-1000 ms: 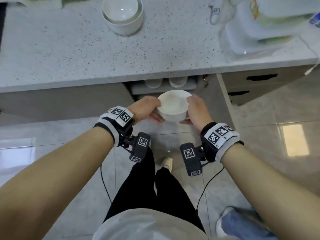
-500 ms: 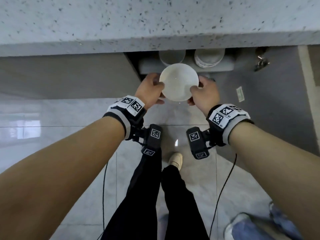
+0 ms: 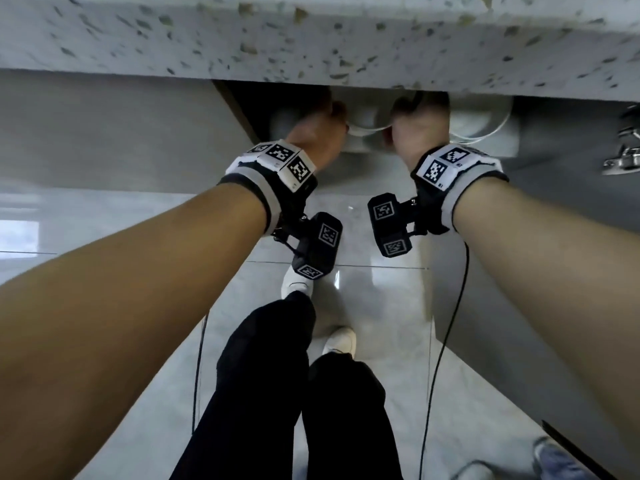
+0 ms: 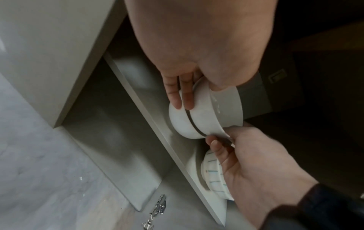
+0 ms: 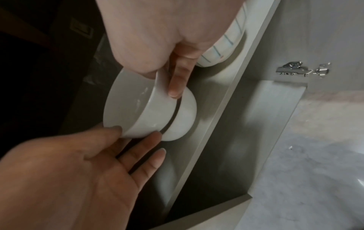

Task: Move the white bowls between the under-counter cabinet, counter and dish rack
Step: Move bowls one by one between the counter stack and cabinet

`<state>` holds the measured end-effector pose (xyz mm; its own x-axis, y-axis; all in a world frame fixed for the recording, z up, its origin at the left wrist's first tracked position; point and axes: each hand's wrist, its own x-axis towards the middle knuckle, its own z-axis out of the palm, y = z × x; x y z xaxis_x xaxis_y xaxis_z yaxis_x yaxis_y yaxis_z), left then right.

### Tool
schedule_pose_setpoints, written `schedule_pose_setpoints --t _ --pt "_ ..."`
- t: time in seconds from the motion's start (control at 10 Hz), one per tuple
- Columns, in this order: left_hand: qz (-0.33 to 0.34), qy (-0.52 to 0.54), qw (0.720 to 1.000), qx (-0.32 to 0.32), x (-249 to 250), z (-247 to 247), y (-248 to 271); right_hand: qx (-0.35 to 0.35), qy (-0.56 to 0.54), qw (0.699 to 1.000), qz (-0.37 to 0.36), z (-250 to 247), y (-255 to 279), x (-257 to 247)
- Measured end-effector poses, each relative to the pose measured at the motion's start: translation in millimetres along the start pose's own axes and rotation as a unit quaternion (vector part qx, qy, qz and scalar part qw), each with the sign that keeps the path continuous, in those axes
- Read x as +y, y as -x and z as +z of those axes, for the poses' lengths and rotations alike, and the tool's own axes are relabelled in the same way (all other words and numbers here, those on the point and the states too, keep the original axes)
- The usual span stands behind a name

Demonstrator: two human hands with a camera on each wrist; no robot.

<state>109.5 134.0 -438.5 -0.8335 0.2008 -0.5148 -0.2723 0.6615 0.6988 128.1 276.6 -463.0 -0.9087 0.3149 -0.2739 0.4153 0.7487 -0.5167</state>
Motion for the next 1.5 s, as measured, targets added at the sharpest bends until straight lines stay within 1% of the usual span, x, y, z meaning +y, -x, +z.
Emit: schedule_pose_setpoints --t 0.1,0.2,0.3,0.4,0.5,0.6,0.7,0.8,0.9,1.0,1.1,1.2,1.3,1.4,1.5 --pt "-0.014 0.007 1.0 -0.017 -2 3 -7 -0.039 0.143 0.989 -0.029 -4 -3 -7" --pt "-0.049 0.004 0.999 -0.002 -4 7 -15 -0.048 0.127 0.99 -0.032 0 -15 3" --pt "-0.018 -0.062 0.998 0.026 -5 9 -21 -0.057 0.143 0.988 -0.02 4 -19 7" --pt "-0.01 -0.051 0.999 0.017 -13 10 -32 -0.065 0.204 0.976 -0.044 5 -18 5" --pt "-0.019 -0.04 0.999 0.003 -10 9 -28 -0.07 0.207 0.973 -0.068 1 -15 3" --pt "-0.025 -0.049 0.998 0.02 -4 8 -17 -0.065 0.078 0.995 -0.022 3 -14 5" --pt "0.018 -0.028 0.998 0.061 -4 8 14 0.041 -0.097 0.994 0.014 6 3 17" --pt "0.091 -0.024 0.992 0.084 -7 9 64 0.067 -0.186 0.98 0.02 -6 59 4" --pt "0.121 -0.045 0.989 0.068 -3 9 116 0.047 -0.22 0.974 0.037 -30 116 -16" --pt "0.151 -0.055 0.985 0.056 14 -3 163 0.037 -0.241 0.969 0.033 -58 165 -23" --pt "0.198 -0.091 0.973 0.069 40 -27 203 0.036 -0.255 0.966 0.028 -100 208 -28" --pt "0.237 -0.151 0.954 0.099 66 -58 236 0.051 -0.242 0.969 0.023 -146 240 -30" --pt "0.241 -0.219 0.939 0.111 89 -88 256 0.1 -0.205 0.973 0.041 -195 264 -23" --pt "0.23 -0.272 0.929 0.104 107 -108 261 0.134 -0.155 0.975 0.089 -236 277 -8" --pt "0.196 -0.319 0.924 0.078 117 -117 257 0.124 -0.106 0.982 0.094 -265 284 0"
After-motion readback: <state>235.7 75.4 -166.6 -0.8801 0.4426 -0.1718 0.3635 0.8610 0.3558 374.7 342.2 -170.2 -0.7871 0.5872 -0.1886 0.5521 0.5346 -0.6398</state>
